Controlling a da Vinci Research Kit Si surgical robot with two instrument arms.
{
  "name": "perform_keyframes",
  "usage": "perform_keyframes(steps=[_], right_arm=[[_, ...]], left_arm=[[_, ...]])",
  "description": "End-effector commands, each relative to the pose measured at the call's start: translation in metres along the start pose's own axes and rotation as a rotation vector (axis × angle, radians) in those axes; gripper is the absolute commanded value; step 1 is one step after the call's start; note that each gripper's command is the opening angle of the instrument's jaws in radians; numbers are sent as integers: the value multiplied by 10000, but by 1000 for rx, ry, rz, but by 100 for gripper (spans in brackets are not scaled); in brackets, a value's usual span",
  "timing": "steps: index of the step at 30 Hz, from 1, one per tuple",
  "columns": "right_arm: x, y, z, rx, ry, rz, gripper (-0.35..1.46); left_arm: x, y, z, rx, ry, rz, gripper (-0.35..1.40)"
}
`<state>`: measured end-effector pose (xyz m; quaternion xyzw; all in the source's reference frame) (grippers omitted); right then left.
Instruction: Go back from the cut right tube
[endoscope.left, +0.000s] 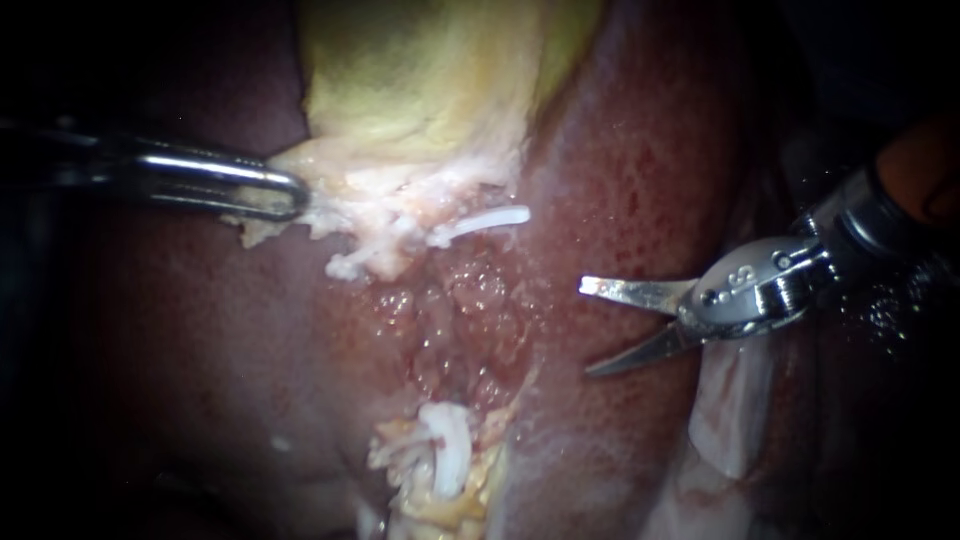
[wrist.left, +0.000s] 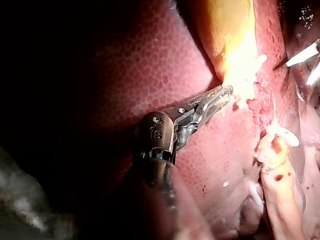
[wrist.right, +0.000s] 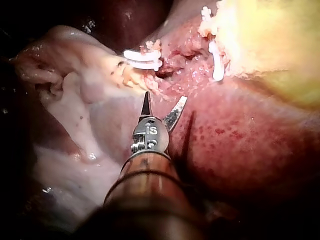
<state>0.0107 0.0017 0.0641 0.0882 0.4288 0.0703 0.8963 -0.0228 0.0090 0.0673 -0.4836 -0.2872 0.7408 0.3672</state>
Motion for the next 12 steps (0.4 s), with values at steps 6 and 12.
perform_keyframes(steps=[6, 12], right_arm=[[0, 0, 0, 1, 1, 0, 143], [0, 0, 0, 4, 2, 0, 143]], left_arm=[[-6, -1, 8, -8, 0, -4, -35], [-6, 0, 7, -8, 0, -4, -35]])
